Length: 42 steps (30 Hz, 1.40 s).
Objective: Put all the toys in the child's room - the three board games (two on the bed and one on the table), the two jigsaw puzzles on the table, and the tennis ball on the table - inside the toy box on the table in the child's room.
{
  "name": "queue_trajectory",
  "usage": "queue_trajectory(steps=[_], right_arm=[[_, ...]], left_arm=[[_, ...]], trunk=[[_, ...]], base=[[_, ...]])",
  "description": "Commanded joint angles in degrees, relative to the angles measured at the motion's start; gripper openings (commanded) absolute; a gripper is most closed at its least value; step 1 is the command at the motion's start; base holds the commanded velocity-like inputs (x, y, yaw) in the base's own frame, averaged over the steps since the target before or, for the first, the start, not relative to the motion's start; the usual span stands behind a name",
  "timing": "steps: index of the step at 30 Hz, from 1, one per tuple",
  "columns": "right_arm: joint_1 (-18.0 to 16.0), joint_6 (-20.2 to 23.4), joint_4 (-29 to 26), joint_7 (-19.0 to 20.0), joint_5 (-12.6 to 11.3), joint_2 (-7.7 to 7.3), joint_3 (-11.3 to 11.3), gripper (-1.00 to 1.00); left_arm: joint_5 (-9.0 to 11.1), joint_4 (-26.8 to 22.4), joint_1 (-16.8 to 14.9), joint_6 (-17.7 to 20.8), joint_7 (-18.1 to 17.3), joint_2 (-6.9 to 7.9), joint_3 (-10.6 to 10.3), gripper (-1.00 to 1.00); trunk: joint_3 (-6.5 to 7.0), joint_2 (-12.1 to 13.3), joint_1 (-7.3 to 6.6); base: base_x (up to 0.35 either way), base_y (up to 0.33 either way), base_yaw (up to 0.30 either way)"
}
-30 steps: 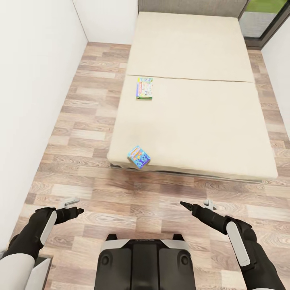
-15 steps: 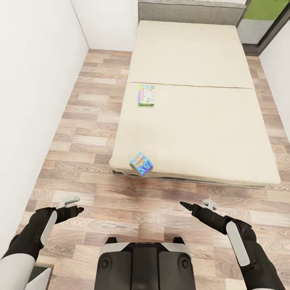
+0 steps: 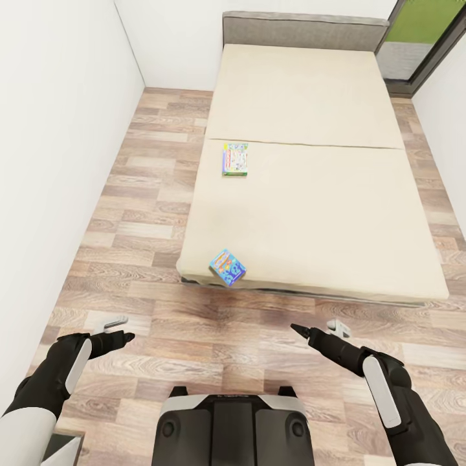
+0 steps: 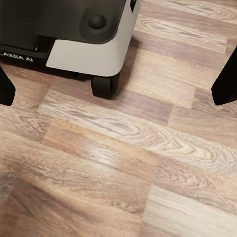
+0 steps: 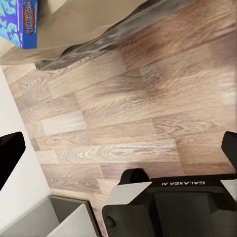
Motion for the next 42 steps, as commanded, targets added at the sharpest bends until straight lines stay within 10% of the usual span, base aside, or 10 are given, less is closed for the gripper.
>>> queue_trajectory(steps=[1, 42], right_arm=[[-0.03, -0.32, -0.03, 0.15, 0.07, 0.01, -0.02, 1.00], [-0.03, -1.91, -0.03, -0.02, 0.09, 0.01, 0.20, 1.00]], left_arm=[[0.25, -0.05, -0.02, 0.34, -0.09, -0.01, 0.11, 1.00], [0.34, -0.05, -0.02, 0.30, -0.25, -0.01, 0.15, 1.00]], trunk=[[0.04, -0.08, 0.04], [3.95, -0.08, 0.04]], base=[[0.000, 0.000, 0.000], [0.000, 0.000, 0.000]])
